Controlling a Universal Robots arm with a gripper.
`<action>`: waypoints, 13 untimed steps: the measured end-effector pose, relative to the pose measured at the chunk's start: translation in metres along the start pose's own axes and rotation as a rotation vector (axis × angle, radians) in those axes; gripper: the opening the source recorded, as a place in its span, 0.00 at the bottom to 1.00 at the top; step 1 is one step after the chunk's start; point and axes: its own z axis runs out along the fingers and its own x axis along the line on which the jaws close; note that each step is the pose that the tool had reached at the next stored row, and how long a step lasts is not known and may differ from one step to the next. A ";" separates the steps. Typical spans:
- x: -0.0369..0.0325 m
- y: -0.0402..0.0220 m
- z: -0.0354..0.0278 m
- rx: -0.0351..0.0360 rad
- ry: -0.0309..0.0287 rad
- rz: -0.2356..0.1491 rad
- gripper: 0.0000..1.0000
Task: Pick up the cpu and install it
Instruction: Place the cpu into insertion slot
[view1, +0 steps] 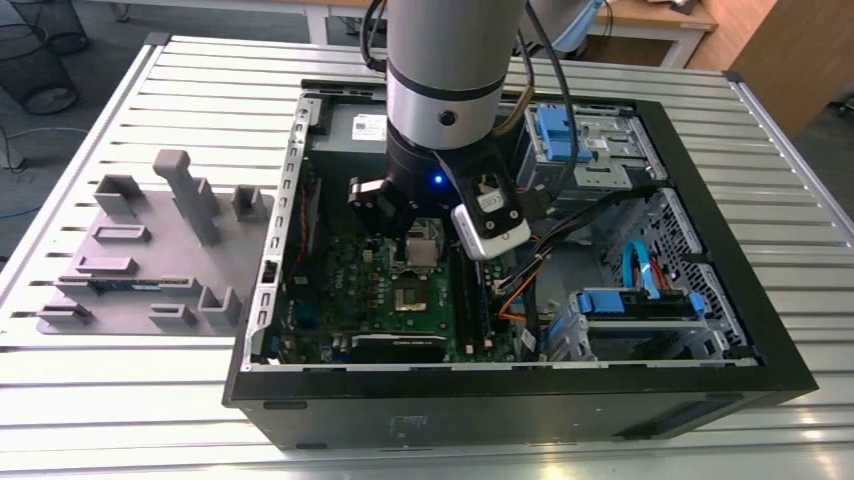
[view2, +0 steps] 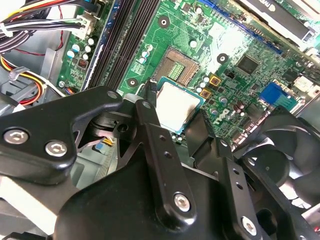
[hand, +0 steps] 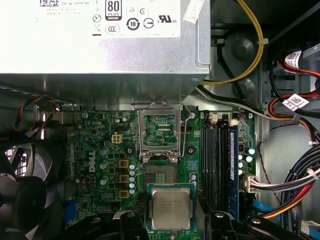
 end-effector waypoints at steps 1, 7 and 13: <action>0.0000 0.0000 0.0002 -0.0001 0.0000 0.000 0.47; 0.0001 -0.0001 0.0033 0.0007 0.0000 0.000 0.47; 0.0007 -0.0003 0.0112 0.0010 -0.0001 0.000 0.47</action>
